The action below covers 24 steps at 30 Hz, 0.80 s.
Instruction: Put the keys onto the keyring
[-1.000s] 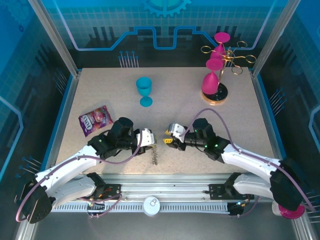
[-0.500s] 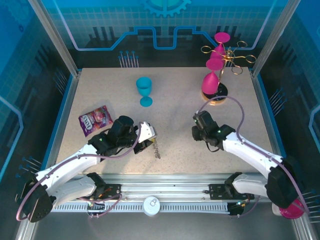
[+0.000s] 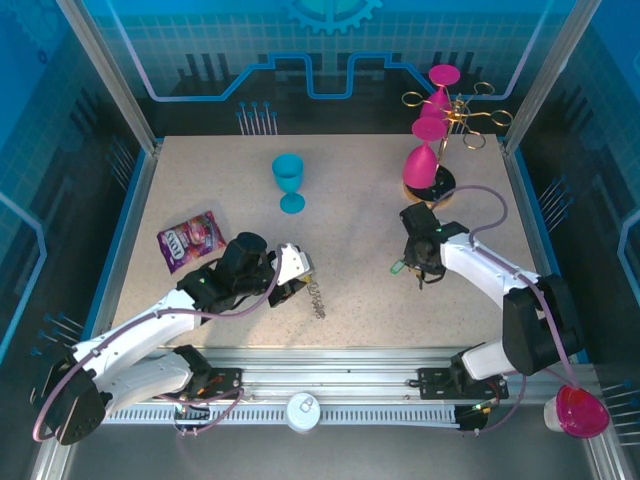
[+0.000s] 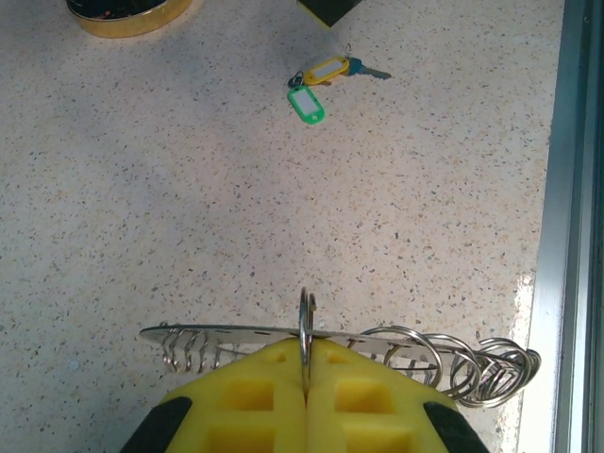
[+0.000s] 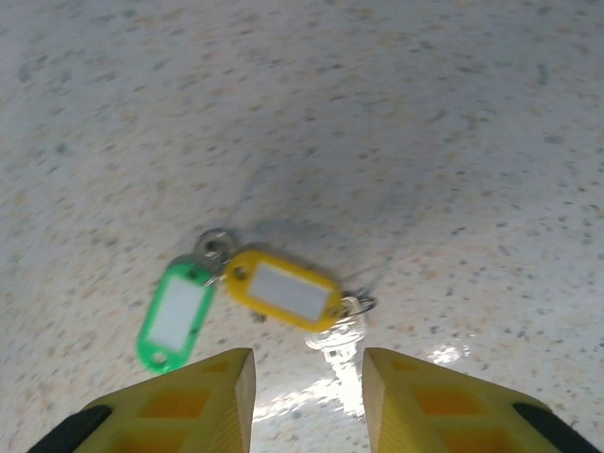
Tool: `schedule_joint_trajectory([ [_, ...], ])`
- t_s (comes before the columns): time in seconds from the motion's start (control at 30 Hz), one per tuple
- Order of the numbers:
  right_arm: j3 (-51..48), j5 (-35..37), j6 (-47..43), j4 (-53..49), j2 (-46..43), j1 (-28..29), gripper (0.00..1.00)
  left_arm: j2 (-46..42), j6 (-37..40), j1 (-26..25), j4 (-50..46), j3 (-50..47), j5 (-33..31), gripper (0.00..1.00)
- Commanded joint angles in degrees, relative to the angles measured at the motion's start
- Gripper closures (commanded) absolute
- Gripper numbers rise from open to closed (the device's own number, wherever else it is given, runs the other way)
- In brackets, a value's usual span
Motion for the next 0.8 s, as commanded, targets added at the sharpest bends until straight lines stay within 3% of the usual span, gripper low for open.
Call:
schedule_joint_trajectory([
  [0.0, -2.3, -1.6, 3.0, -0.7, 0.6, -3.5, 0.63, -0.5, 0.3, -0.2, 2.9, -0.8, 1.3, 1.00],
  [0.2, -4.4, -7.7, 7.0, 3.7, 0.9, -7.0, 0.60, -0.2, 0.1, -0.2, 3.3, -1.1, 1.7, 1.00],
  [0.43, -4.3, -8.9, 17.1, 4.1, 3.8, -8.5, 0.63, -0.1, 0.1, -0.2, 3.7, -1.4, 2.4, 1.00],
  [0.77, -3.5, -9.9, 19.9, 4.8, 6.6, -8.6, 0.68, -0.2, 0.2, -0.2, 3.9, -1.7, 3.0, 1.00],
])
